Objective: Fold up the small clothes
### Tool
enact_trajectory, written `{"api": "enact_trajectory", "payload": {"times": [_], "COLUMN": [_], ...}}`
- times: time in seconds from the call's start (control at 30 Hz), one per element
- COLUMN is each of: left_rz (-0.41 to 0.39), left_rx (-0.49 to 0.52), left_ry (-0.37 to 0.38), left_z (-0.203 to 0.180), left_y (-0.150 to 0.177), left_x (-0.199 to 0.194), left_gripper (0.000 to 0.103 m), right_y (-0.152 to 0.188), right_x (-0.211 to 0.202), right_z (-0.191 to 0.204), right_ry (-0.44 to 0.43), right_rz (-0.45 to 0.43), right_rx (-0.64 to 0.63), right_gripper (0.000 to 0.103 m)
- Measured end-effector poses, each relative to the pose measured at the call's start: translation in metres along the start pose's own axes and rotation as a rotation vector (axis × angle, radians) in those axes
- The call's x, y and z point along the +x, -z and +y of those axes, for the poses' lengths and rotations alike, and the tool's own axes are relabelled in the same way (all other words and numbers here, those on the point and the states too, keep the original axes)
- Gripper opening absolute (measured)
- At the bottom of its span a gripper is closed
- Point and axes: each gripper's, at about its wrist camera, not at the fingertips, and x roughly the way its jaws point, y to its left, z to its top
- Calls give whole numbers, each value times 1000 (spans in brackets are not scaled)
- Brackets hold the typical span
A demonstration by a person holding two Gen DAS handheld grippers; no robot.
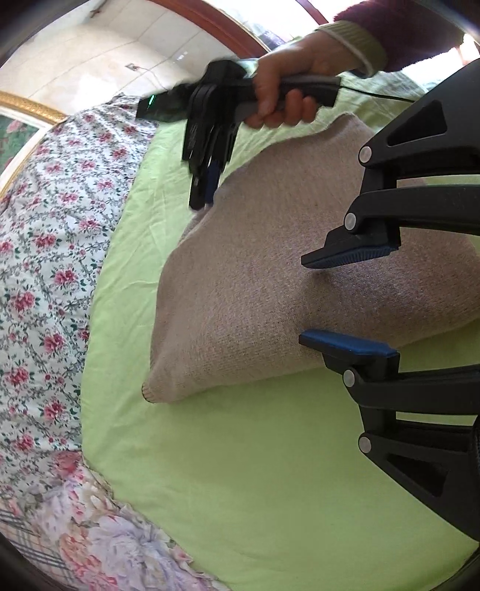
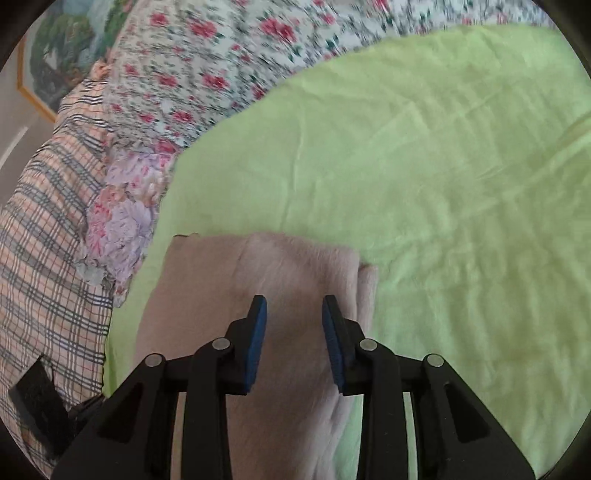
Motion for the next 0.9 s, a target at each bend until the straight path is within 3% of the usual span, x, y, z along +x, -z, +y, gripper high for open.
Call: {"api": "enact_trajectory", "payload": {"times": [0.3, 0.5, 0.63, 0.8, 0.9], "left_rz": [6, 10, 17, 26, 28], "left_rx": [-58, -69, -70, -47, -26], "left_ry": [-44, -106, -136, -161, -171], "left_z": [2, -2, -5, -9, -13], "left_y": [18, 45, 65, 83, 94], "left_x": [-19, -39, -53, -66, -72], "left_gripper": [40, 55, 62, 69, 73], "right_y": [69, 109, 135, 159, 173], "right_x": [-73, -88, -99, -108, -113], "right_z": [39, 42, 50, 59, 64], "right_ry": [-23, 0, 37, 86, 116], "right_rz": [-45, -3, 1, 16, 22], "right_rx": [-51, -64, -90, -130, -156], "right_gripper": [33, 35, 54, 56, 63]}}
